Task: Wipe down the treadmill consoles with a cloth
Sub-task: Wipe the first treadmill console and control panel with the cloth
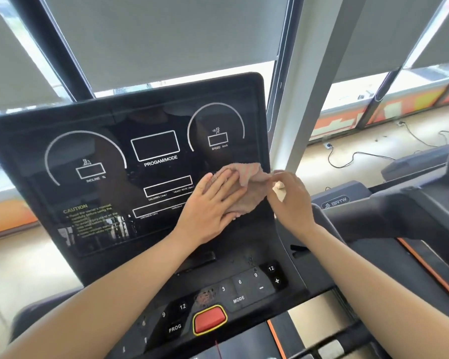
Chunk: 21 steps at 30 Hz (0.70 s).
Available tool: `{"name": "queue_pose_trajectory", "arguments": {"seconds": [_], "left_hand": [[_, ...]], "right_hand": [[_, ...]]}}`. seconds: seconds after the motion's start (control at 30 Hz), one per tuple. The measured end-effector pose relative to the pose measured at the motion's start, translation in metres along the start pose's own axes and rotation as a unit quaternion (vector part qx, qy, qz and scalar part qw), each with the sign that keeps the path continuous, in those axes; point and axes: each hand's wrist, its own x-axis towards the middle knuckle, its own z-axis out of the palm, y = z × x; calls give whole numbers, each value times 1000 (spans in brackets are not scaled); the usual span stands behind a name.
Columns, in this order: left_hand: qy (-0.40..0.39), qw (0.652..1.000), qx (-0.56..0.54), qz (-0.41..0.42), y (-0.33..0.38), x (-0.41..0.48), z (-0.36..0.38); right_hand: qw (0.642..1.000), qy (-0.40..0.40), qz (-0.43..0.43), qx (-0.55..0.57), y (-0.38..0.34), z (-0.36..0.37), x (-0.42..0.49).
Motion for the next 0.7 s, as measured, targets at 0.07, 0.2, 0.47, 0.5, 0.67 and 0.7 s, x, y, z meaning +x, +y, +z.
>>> {"name": "queue_pose_trajectory", "arguments": {"seconds": [0.07, 0.2, 0.47, 0.5, 0.67, 0.7], "left_hand": [[13, 999, 3, -31, -13, 10, -12], [43, 993, 28, -102, -55, 30, -46], [68, 974, 39, -212, -116, 46, -87], [71, 972, 31, -222, -116, 46, -88], [72, 973, 16, -217, -92, 30, -74], [64, 975, 17, -213, -86, 22, -68]], "right_hand": [[998, 25, -48, -13, -16, -6, 21], [984, 34, -162, -64, -64, -19, 81], [934, -28, -277, -224, -114, -26, 164], [935, -21, -281, -216, -112, -26, 163], [944, -14, -272, -187, -112, -25, 157], [945, -17, -270, -184, -113, -25, 157]]}}
